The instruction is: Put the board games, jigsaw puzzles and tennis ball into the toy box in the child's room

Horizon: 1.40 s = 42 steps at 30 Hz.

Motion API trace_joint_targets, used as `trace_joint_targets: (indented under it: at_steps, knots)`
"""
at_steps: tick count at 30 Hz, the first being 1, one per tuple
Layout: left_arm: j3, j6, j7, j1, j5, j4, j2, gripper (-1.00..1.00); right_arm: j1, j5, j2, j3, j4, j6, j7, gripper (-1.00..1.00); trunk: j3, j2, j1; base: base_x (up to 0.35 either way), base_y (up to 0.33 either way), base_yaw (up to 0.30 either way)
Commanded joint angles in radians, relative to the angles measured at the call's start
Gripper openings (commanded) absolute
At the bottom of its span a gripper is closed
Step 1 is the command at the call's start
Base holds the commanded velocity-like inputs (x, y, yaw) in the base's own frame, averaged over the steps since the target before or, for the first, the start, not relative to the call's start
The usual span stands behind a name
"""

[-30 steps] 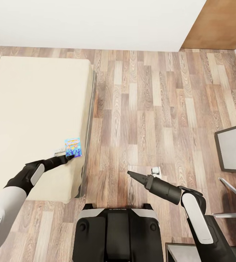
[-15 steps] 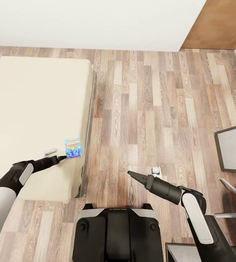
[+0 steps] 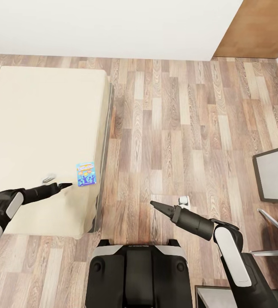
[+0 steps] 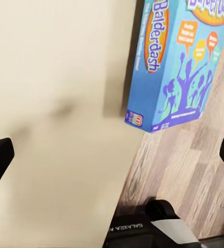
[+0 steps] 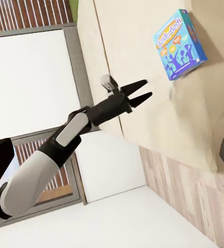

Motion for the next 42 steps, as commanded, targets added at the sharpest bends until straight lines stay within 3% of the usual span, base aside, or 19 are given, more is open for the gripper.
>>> trace_joint_targets:
  at_steps: [1,12,42]
  knots:
    - [0.002,0.009,-0.010,0.000,0.003,0.001,0.002,1.00,0.000,0.001,0.000,0.000,0.000,0.004,0.003,1.00,-0.001,-0.001,0.001,0.000,0.000,0.000]
    - [0.003,0.017,-0.044,0.003,0.002,0.003,0.011,1.00,0.001,0.001,0.001,0.000,-0.001,0.002,0.000,1.00,-0.001,-0.001,0.001,0.000,0.000,0.000]
    - [0.002,0.017,-0.044,0.004,0.000,0.003,0.017,1.00,0.000,0.001,0.004,-0.001,0.000,-0.001,-0.002,1.00,-0.001,-0.001,0.001,0.020,0.060,-0.063]
